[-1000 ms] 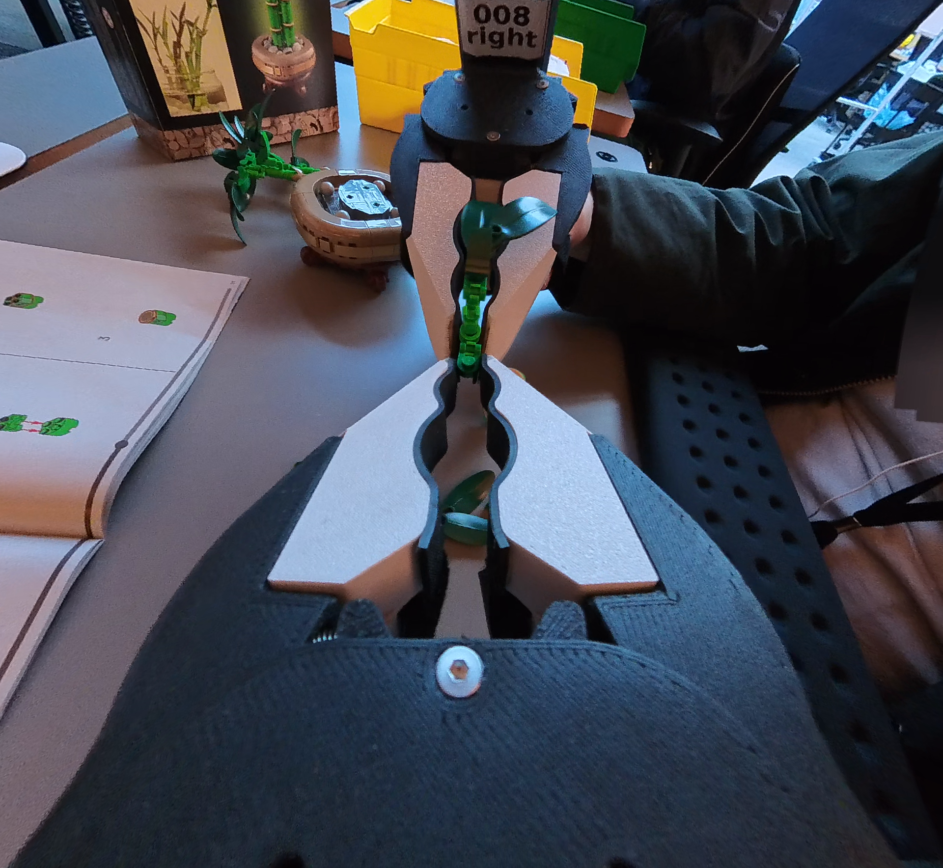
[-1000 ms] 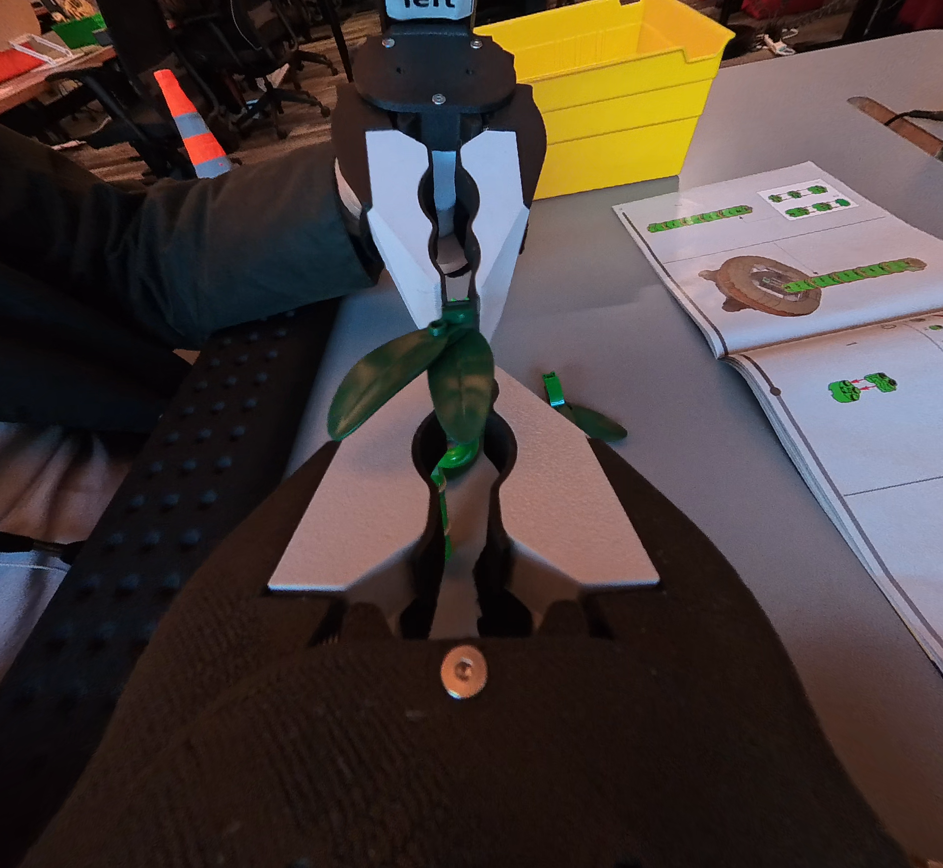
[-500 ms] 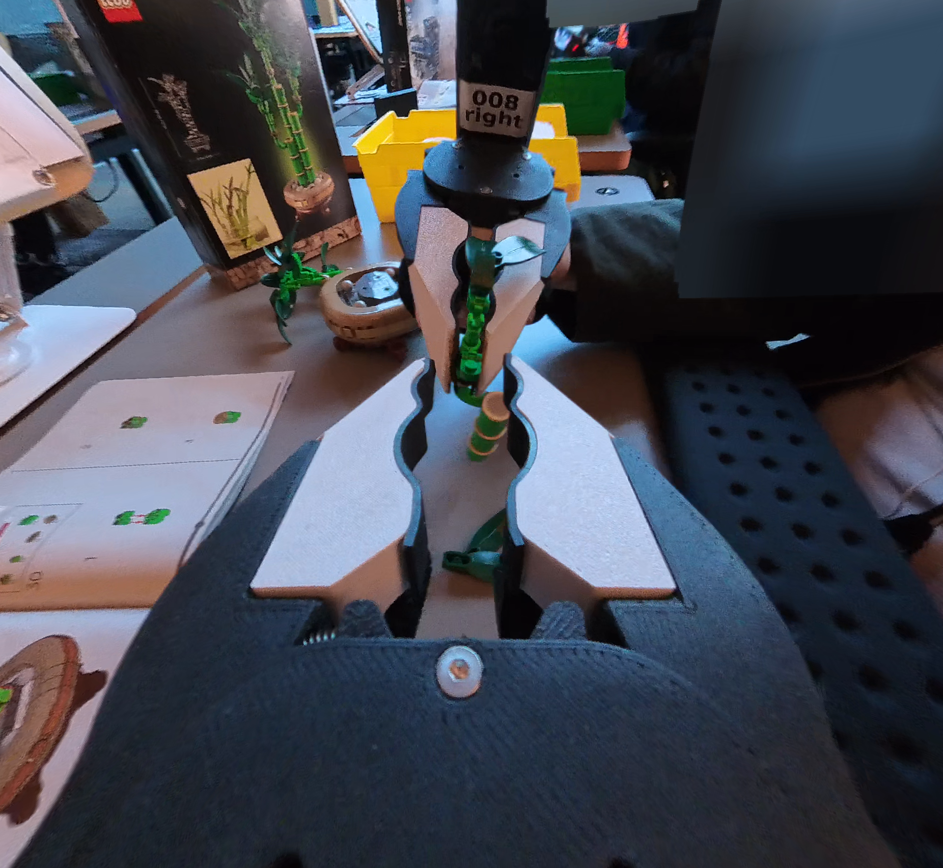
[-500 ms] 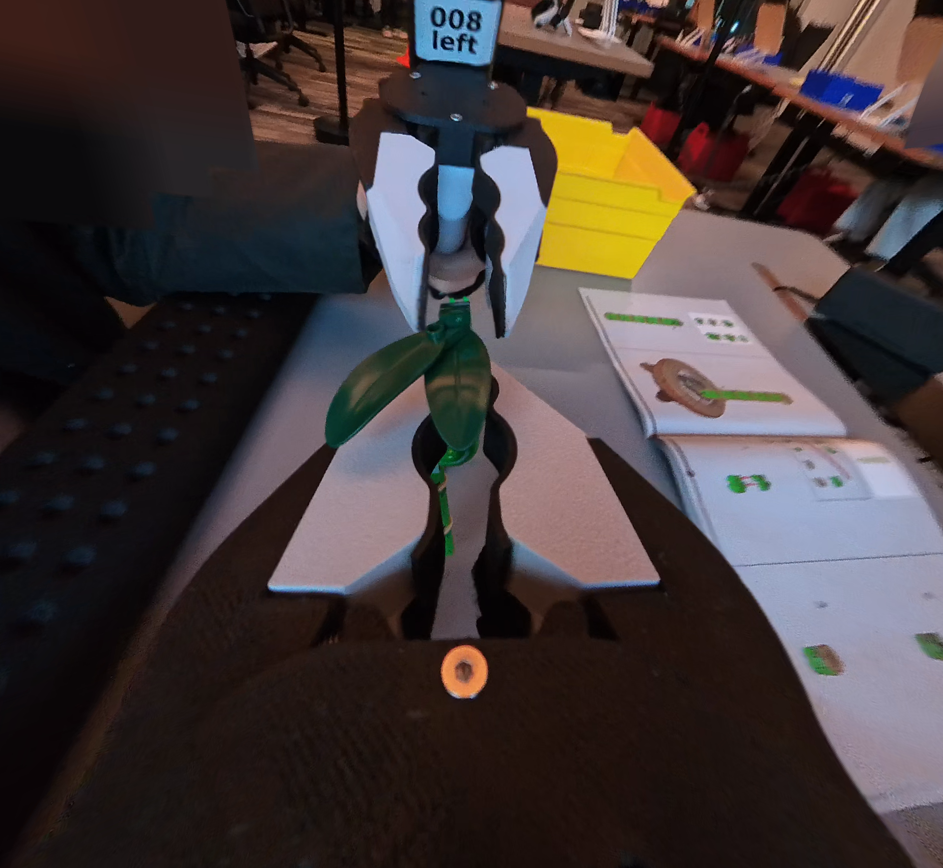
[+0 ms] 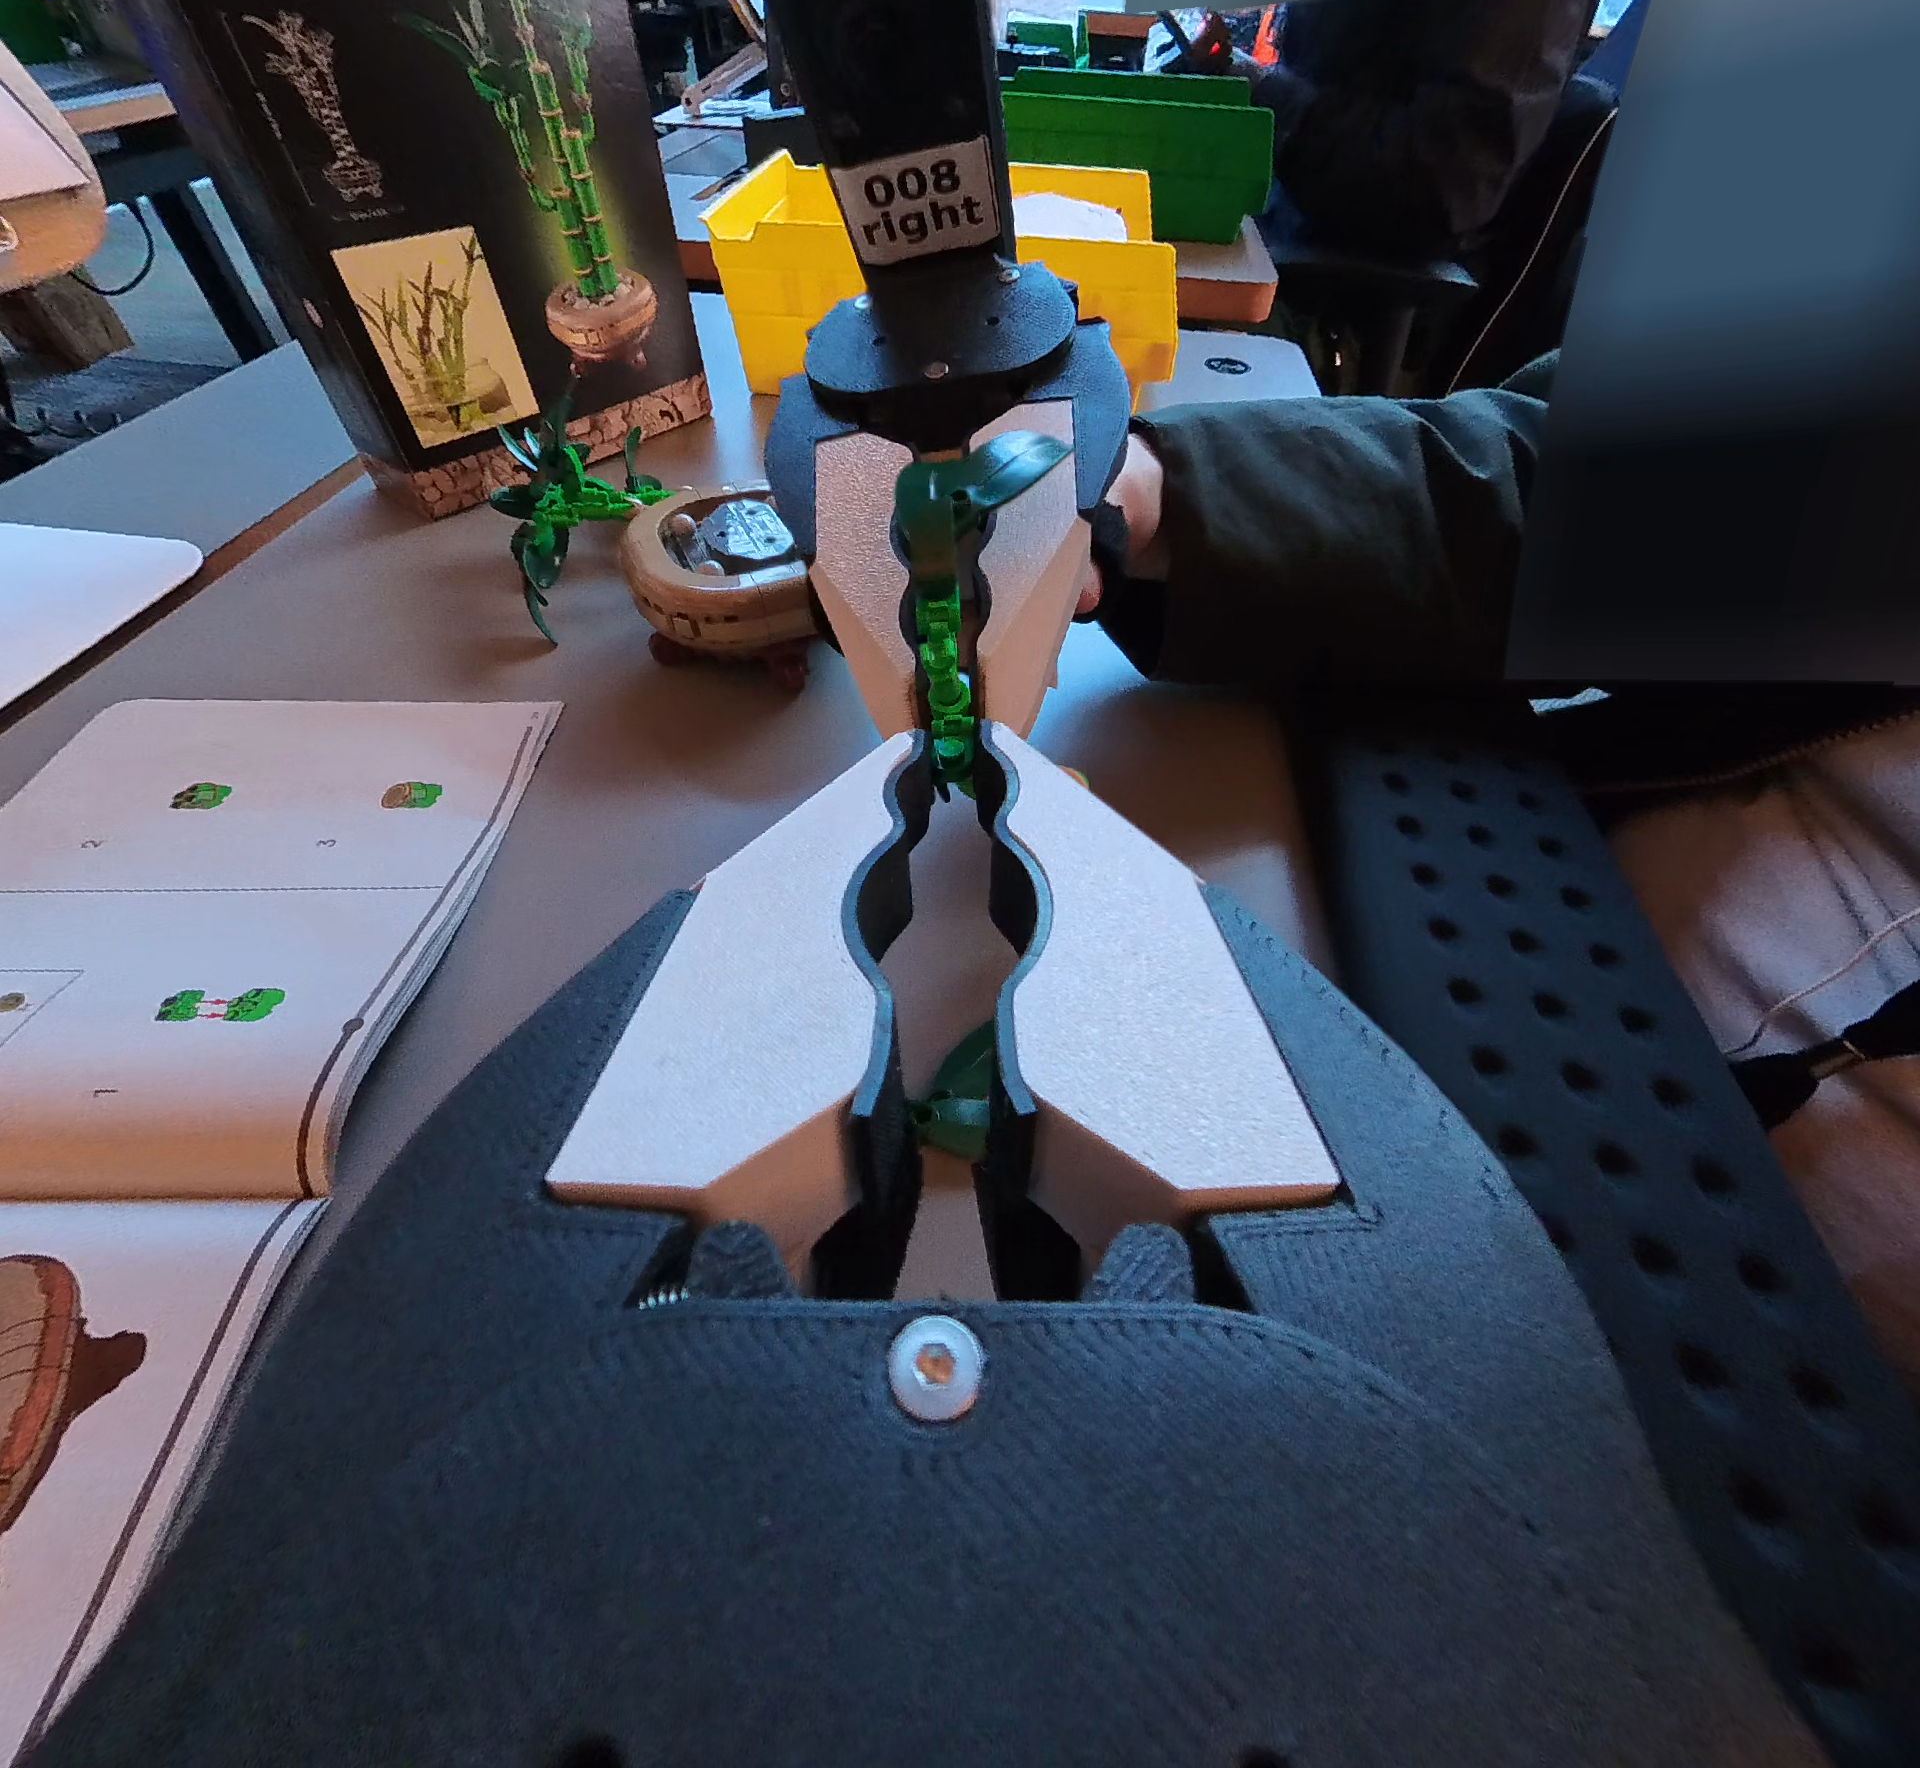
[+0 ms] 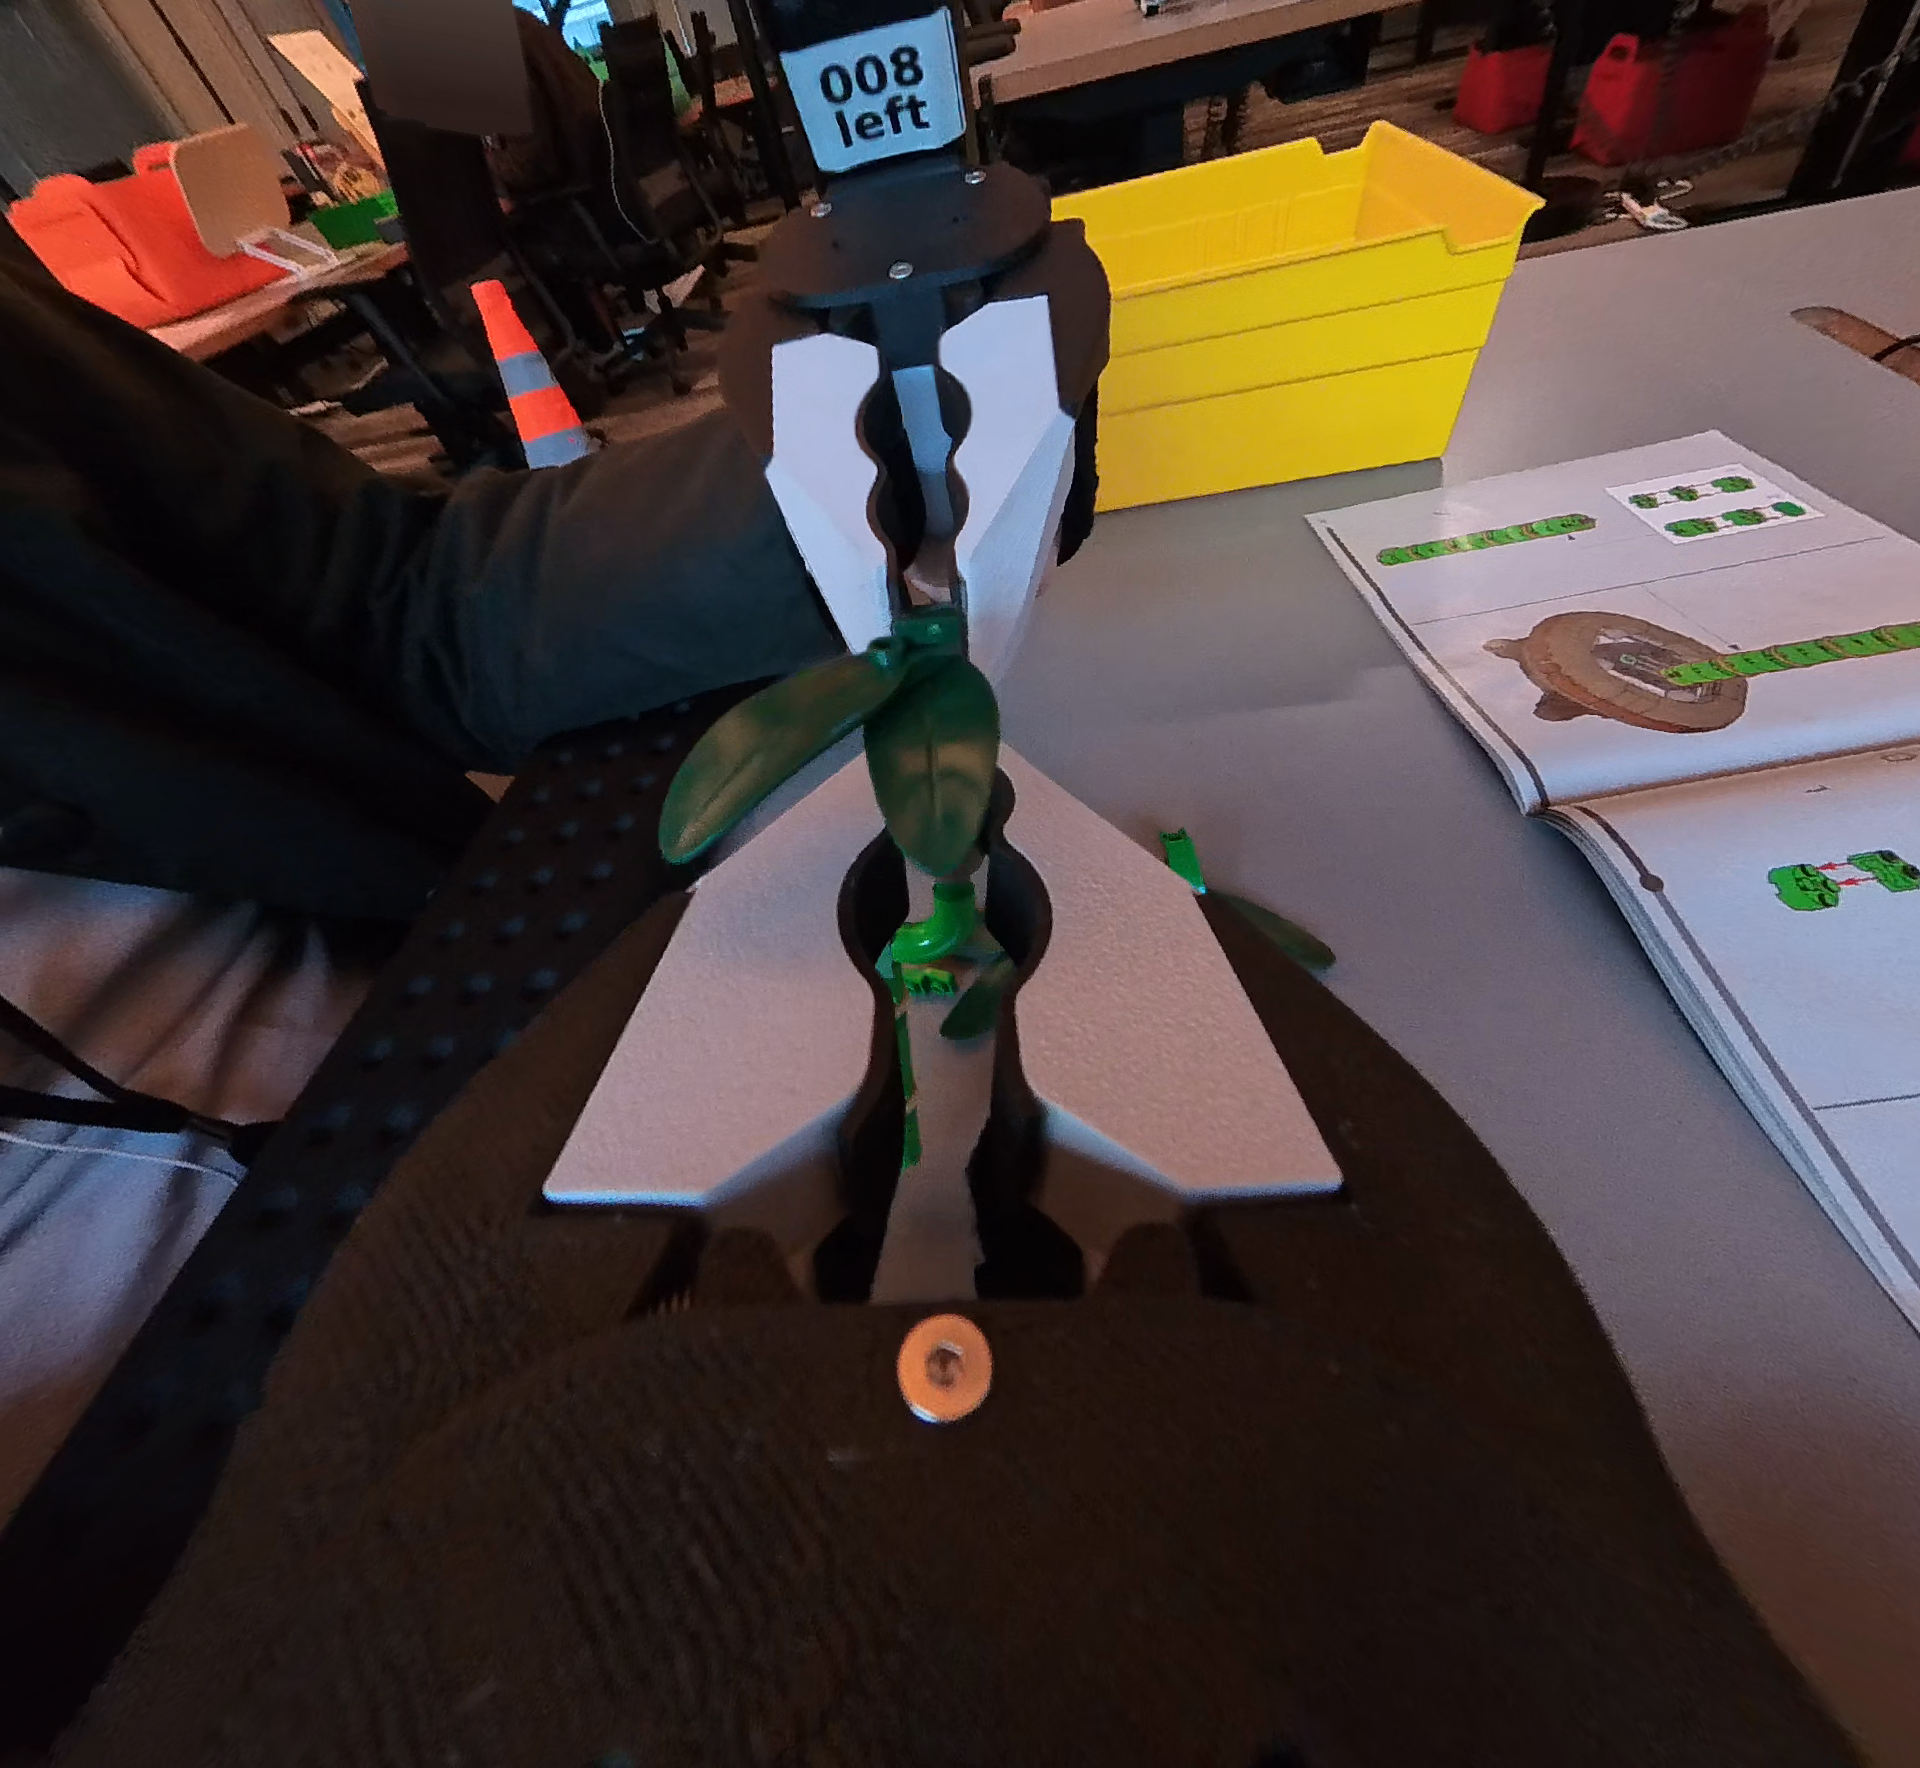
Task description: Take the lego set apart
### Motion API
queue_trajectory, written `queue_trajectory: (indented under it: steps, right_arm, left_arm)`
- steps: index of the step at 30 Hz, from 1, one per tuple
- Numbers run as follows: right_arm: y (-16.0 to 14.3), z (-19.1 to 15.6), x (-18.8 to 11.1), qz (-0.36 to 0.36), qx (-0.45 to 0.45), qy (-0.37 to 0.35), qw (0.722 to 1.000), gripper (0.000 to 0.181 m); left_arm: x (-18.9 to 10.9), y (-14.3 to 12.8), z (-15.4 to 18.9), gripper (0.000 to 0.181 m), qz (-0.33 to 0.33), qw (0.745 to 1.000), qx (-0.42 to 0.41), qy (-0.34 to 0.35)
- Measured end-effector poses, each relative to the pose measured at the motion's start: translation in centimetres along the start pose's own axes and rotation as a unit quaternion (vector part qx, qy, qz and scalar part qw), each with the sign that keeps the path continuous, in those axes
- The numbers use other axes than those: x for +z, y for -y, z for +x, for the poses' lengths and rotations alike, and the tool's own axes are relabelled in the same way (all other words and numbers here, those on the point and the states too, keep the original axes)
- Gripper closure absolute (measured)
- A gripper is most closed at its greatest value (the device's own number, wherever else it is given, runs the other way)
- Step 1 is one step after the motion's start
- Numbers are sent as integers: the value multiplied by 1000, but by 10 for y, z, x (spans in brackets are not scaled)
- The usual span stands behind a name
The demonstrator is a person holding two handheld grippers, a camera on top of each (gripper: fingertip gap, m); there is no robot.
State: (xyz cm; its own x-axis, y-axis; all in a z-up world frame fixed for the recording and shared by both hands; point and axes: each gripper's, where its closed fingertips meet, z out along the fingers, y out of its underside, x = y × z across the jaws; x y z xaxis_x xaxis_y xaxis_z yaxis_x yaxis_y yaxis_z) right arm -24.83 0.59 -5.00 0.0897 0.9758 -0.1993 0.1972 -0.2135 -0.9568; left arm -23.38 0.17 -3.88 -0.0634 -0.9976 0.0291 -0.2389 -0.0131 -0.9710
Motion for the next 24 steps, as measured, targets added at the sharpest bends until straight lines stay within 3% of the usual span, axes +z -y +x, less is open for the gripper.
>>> queue_trajectory:
  steps: [6,11,18,24]
  right_arm:
    - [-1,-4,-1,-9,70,32,997,175]
    - [1,-11,-3,4,183,101,978,175]
    - [2,-14,-11,28,346,188,919,177]
    - [-5,-17,-10,16,403,217,889,178]
  left_arm:
    - [1,1,1,175,6,1000,26,8]
    - [-5,5,-5,157,8,994,89,63]
    - [0,7,6,168,9,985,156,75]
    - [8,4,6,179,-12,967,229,113]
